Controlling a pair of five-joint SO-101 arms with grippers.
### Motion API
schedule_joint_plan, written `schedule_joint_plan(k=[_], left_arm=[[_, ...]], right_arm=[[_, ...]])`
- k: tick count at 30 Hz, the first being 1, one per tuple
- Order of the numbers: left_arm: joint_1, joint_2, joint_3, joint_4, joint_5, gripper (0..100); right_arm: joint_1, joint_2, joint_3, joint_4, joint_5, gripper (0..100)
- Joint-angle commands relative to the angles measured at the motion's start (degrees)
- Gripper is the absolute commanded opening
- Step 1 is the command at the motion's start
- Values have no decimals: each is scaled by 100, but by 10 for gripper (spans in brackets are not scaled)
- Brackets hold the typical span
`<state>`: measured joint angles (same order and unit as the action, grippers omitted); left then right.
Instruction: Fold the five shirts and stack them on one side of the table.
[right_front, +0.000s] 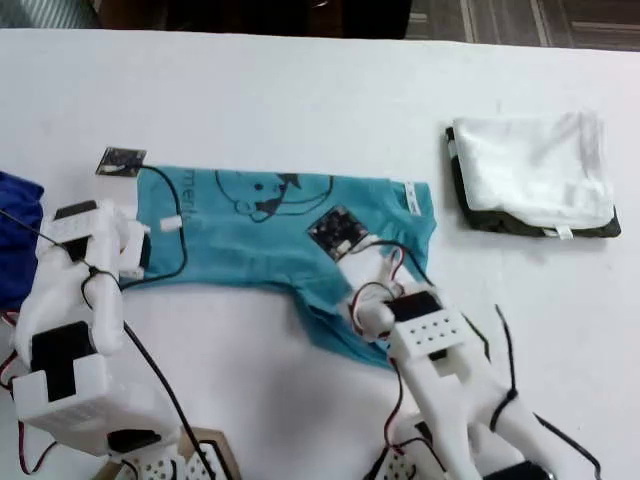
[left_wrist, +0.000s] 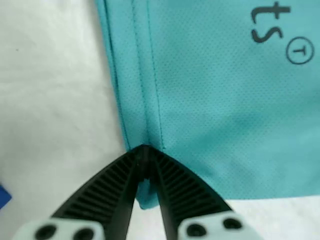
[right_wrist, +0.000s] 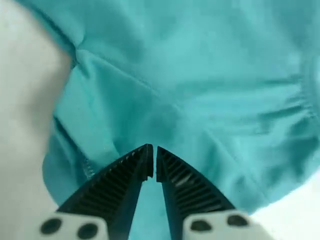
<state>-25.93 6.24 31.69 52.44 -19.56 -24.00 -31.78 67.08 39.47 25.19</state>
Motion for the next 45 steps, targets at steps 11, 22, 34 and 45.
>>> schedule_joint_plan(k=[11,22,34,45], left_arm=[[-97,-35,22,-97,0,28],[-97,-35,22,-97,0,28],[-97,-35,22,-97,0,28],[-97,-35,22,-97,0,28]], right_arm=[[-1077,-207,-308,998,0,22],[-1059,-382,-598,769,0,22],[-936,910,-923,-321,-9,21],[-1376,1481,-1433,-277,-44,21]])
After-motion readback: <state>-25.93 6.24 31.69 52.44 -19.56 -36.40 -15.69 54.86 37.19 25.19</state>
